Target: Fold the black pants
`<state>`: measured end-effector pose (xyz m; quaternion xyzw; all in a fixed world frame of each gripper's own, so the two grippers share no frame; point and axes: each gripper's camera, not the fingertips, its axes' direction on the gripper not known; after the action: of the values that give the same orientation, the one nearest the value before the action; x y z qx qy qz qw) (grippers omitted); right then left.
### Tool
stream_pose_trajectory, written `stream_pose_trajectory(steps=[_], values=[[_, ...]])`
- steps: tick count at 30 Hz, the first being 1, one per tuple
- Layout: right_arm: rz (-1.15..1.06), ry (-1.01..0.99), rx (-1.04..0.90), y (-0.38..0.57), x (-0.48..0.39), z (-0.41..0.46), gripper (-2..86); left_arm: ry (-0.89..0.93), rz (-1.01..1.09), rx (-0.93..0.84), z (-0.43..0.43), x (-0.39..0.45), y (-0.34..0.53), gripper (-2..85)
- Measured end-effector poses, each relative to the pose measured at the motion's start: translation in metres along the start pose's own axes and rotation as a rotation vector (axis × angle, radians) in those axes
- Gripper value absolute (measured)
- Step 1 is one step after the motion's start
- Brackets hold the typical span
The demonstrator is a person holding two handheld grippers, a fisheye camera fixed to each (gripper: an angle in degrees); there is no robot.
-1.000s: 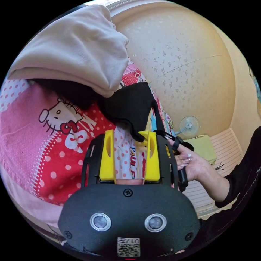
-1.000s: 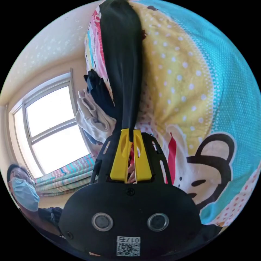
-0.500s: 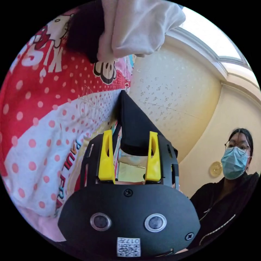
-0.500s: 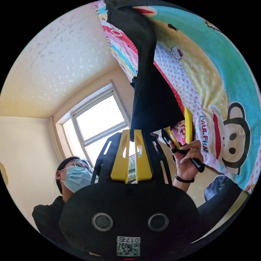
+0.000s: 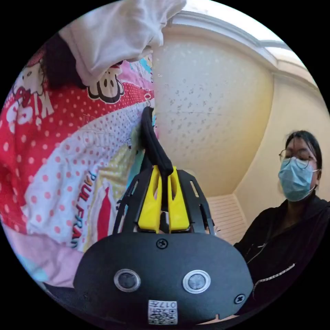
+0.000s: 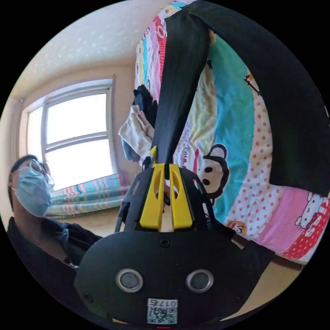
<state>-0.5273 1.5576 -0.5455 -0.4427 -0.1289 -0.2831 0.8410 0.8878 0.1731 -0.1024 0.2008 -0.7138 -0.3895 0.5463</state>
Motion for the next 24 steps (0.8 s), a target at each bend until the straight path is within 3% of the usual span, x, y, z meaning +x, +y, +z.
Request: stream_pose_trajectory(steps=[1, 4, 5, 7, 9, 12, 16, 18, 21, 24], values=[[-0.024, 0.063, -0.021, 0.004, 0.007, 0.012, 3.6, -0.185, 0.069, -0.086, 0.0, 0.002, 0.009, 1.7], [-0.056, 0.243, -0.094, 0.014, 0.055, 0.072, 4.1, -0.457, 0.065, -0.26, 0.009, -0.032, 0.037, 3.6], [-0.048, 0.243, -0.079, 0.018, 0.072, 0.084, 4.4, -0.459, 0.056, -0.26, 0.007, -0.041, 0.043, 4.3], [-0.116, 0.169, -0.035, 0.032, 0.08, 0.081, 5.2, -0.245, 0.02, -0.135, -0.024, -0.07, 0.073, 5.6], [-0.149, 0.088, -0.051, 0.057, 0.086, 0.059, 6.9, -0.156, -0.015, -0.066, -0.043, -0.078, 0.097, 5.8], [-0.146, 0.176, 0.062, 0.08, 0.094, -0.006, 8.3, -0.303, 0.154, -0.142, -0.031, -0.04, 0.126, 7.3], [-0.097, 0.432, 0.248, 0.081, 0.131, -0.085, 9.3, -0.492, 0.652, -0.41, 0.096, 0.029, 0.169, 10.6], [-0.044, 0.458, 0.273, 0.067, 0.172, -0.11, 9.5, -0.428, 0.764, -0.455, 0.158, 0.036, 0.192, 10.9], [-0.085, 0.356, 0.27, 0.05, 0.208, -0.111, 9.5, -0.175, 0.704, -0.457, 0.245, 0.012, 0.219, 11.3], [-0.039, 0.3, 0.166, 0.037, 0.235, -0.092, 8.6, -0.175, 0.728, -0.492, 0.312, -0.011, 0.251, 12.5]])
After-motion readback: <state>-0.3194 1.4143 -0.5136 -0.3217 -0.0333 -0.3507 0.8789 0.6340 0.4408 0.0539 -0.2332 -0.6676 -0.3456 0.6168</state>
